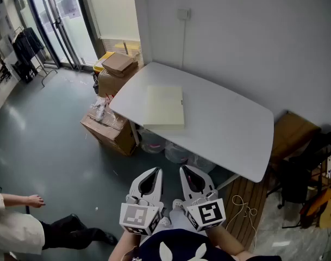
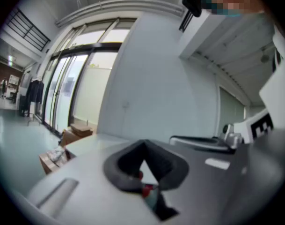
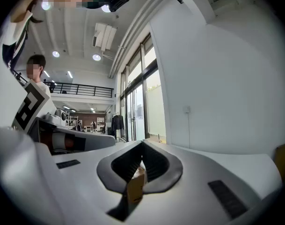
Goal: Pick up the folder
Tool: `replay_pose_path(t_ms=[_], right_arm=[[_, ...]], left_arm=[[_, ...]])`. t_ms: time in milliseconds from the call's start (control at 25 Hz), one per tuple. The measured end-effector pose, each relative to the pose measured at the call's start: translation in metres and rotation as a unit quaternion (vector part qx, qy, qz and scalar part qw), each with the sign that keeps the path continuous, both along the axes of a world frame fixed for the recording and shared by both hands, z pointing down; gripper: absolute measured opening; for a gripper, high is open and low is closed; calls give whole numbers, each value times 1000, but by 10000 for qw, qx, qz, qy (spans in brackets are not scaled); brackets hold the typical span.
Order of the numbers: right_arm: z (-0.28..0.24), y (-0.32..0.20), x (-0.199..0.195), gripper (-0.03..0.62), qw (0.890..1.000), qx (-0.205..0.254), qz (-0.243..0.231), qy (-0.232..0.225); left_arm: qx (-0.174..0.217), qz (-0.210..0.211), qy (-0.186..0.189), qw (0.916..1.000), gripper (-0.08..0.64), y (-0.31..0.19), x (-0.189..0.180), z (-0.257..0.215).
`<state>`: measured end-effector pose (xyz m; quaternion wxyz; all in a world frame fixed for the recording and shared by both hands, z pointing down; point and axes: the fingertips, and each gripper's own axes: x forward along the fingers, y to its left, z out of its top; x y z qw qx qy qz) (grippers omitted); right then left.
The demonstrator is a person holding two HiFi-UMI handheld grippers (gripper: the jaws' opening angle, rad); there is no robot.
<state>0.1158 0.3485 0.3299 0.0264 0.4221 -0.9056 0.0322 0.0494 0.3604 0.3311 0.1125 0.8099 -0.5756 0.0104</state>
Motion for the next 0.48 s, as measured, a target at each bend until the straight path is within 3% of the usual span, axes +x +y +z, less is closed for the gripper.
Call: replay_pose_path(t_ms=[480], right_arm=[[-2,-45,30,11,9993,-14,10,-360]], left_arm=[[-64,9,-58,10000,5,-46,23,4]])
